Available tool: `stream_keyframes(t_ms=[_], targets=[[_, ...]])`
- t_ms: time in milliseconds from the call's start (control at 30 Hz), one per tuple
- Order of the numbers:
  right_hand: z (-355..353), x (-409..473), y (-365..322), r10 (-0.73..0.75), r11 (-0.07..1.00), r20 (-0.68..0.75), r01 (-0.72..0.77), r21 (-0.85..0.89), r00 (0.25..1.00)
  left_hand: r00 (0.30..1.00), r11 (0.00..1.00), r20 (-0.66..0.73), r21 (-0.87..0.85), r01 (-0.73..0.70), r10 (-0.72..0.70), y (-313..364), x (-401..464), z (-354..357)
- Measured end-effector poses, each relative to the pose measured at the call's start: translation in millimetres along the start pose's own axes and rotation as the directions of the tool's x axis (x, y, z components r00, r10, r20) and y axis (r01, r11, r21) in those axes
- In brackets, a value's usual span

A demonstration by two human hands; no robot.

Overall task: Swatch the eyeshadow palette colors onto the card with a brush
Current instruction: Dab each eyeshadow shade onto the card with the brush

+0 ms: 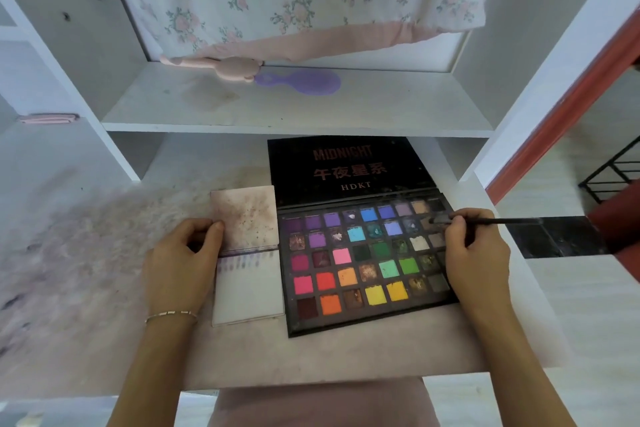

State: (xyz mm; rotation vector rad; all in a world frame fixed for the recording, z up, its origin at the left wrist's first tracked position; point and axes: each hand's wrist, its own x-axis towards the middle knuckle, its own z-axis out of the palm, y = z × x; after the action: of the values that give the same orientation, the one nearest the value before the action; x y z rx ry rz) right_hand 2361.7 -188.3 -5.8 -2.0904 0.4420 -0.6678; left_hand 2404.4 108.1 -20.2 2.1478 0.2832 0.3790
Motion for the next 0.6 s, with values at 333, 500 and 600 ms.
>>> stream_keyframes(t_ms=[333, 500, 600], targets=[[2.0, 0.5, 6.7, 0.019, 0.998, 0.024, -0.018, -0.063, 1.0, 1.0, 1.0, -0.004, -0.014, -0.004, 0.004, 0.9, -0.5, -0.2], [1.9, 1.2, 6.3, -0.006, 0.995, 0.068, 0.012, -0.094, 0.998, 1.0, 1.0, -0.002, -0.014, -0.017, 0.017, 1.1, -0.2, 0.0], [3.0, 1.3, 7.6, 0.026, 0.997, 0.054, -0.022, -0.072, 0.998, 1.0, 1.0, 0.002, -0.017, -0.02, 0.02, 0.1, -0.4, 0.2]])
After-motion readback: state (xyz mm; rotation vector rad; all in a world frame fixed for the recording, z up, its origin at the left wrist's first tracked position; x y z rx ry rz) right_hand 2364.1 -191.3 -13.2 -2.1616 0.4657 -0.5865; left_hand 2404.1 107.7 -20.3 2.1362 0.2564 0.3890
